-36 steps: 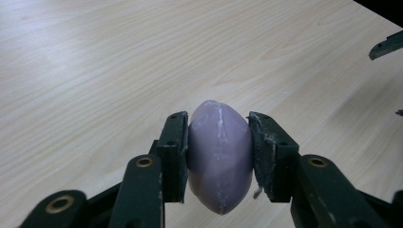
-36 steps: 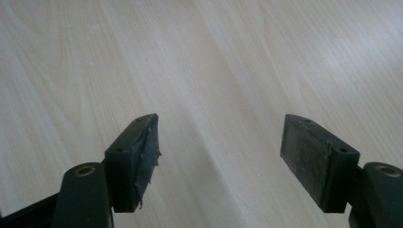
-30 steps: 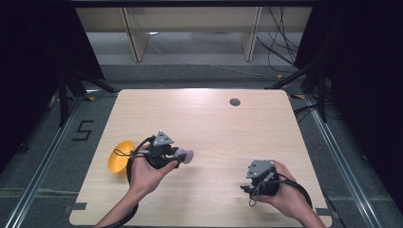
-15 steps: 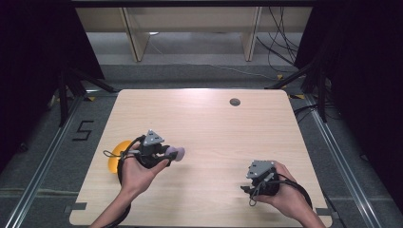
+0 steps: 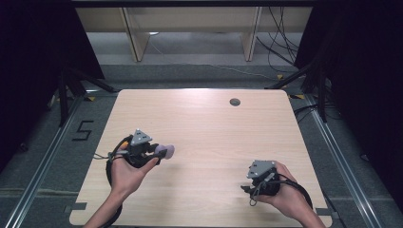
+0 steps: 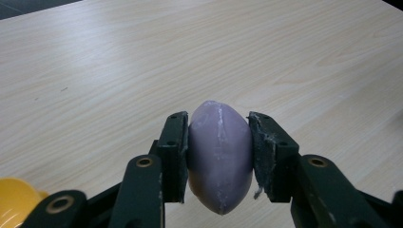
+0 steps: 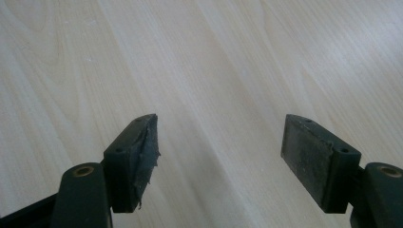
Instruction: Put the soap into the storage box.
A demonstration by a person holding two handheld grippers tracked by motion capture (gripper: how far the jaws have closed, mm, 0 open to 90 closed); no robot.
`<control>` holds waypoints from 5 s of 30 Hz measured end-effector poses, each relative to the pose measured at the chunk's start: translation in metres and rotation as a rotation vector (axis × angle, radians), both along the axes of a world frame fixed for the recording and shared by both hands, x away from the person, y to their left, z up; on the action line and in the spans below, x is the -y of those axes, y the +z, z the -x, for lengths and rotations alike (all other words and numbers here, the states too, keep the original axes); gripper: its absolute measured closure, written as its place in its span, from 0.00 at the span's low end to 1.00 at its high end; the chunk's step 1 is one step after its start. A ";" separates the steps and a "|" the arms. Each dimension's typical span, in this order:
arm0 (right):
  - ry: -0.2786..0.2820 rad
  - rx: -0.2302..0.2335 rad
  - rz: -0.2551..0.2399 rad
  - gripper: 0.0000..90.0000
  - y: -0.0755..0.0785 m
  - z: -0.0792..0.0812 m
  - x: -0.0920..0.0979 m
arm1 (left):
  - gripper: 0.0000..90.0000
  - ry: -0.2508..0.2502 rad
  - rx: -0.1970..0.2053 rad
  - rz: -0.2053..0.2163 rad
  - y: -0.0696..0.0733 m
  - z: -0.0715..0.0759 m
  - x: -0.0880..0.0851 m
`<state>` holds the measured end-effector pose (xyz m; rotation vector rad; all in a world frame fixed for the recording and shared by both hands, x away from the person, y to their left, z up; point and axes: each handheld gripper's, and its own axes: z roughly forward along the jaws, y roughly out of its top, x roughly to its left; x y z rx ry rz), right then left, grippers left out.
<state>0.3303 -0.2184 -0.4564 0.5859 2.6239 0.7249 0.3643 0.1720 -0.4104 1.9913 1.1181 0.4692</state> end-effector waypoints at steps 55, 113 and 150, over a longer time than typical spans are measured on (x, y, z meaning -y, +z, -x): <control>-0.023 0.042 -0.021 0.32 -0.001 0.000 0.004 | 0.66 0.191 0.061 0.053 0.018 0.009 -0.062; -0.021 0.001 -0.001 0.31 -0.003 0.000 0.003 | 0.66 0.460 0.072 0.035 -0.040 -0.001 -0.092; -0.041 -0.022 0.015 0.30 -0.006 0.004 0.004 | 0.52 0.432 0.076 0.036 -0.051 0.031 -0.098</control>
